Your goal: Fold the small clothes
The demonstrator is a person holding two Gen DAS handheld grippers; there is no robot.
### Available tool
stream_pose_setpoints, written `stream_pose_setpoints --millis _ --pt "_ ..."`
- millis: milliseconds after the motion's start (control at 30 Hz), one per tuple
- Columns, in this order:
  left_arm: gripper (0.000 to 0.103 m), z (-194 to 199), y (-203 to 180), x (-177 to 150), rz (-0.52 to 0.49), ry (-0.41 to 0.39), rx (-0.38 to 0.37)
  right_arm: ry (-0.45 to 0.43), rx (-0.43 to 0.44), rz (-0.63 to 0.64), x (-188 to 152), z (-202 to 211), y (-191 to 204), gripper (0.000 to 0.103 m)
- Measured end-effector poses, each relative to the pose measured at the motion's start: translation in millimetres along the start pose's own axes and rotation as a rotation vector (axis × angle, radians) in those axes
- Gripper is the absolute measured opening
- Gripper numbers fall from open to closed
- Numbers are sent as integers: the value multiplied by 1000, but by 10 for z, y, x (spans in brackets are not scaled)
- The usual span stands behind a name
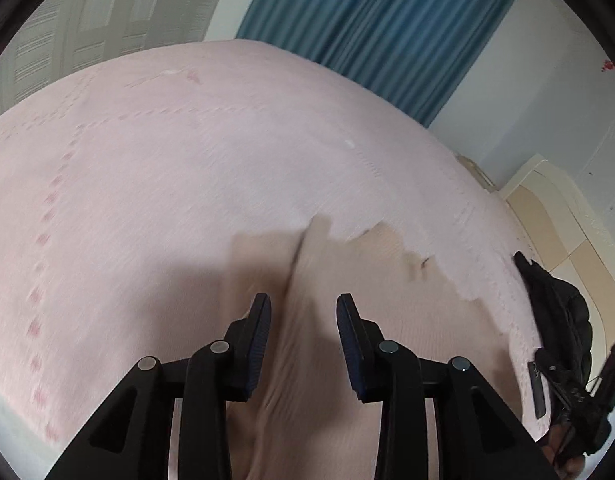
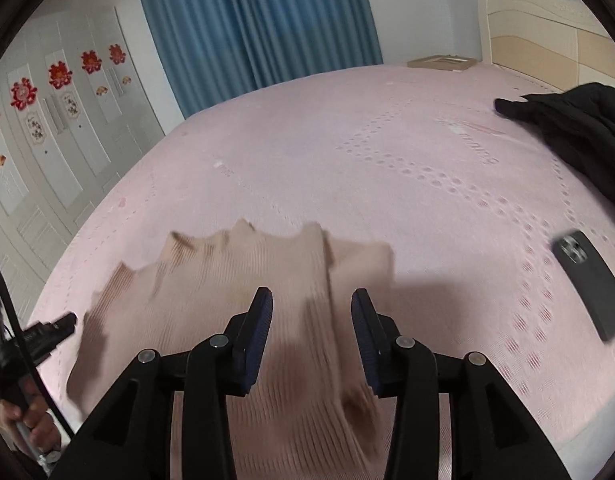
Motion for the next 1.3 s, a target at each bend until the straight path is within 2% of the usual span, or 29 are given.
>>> stream_pose_setpoints --millis 133,233,300,333,400,467,533,567,633,667,733,800,933,1000,1100,1167,1200,1300 --pt "32 -440 -109 173 -24 51 47 56 -64 5 120 -447 37 41" --pt "32 -694 -52 118 -20 87 98 133 -135 0 40 -794 -33 40" --pt "15 -782 -12 68 -15 99 103 169 -159 -18 -53 -964 -99 40" --pt "7 -781 58 61 0 85 110 166 -157 -23 -86 -985 -105 30" --pt "7 -727 135 79 30 78 76 138 -111 -1 -74 -948 -44 6" --pt "7 -702 188 123 69 61 54 99 -6 -17 -24 -842 29 6" --pt "7 -774 193 117 70 78 50 99 -27 -35 -31 -851 -36 6" --pt "8 -813 200 95 70 90 62 139 -72 -43 -88 -941 -112 6" --pt "10 -817 179 83 62 89 75 164 -84 -61 -125 -997 -171 6" --pt "11 -797 150 96 49 88 76 144 -95 -53 -92 -948 -161 6" --pt "17 -723 122 105 32 76 78 120 -130 -24 -75 -839 -115 20" --pt "26 -615 119 106 20 47 78 92 -157 2 -84 -663 -39 28" --pt "39 -382 178 115 -16 3 93 45 -61 66 -196 -234 394 50" --pt "39 -319 234 97 -14 7 107 60 -8 116 -350 -120 689 51" --pt "39 -205 385 20 35 31 85 112 42 211 -725 -122 1100 52" --pt "40 -98 510 -82 76 43 51 153 15 267 -896 -230 1239 52" --pt "40 -64 546 -122 87 46 41 156 -31 289 -945 -294 1270 52" --pt "43 -25 634 -240 95 72 31 132 -83 276 -864 -409 1319 53"
Point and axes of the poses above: each gripper's, at about its wrist camera, not at the fingertips, and z roughly against the way its jaws point, y to its left, x to its top, the point moved 9 cm from there along -z, roughly the way its jaws point, and after that the axes turned 1 degree about x, right-handed, at the moved point
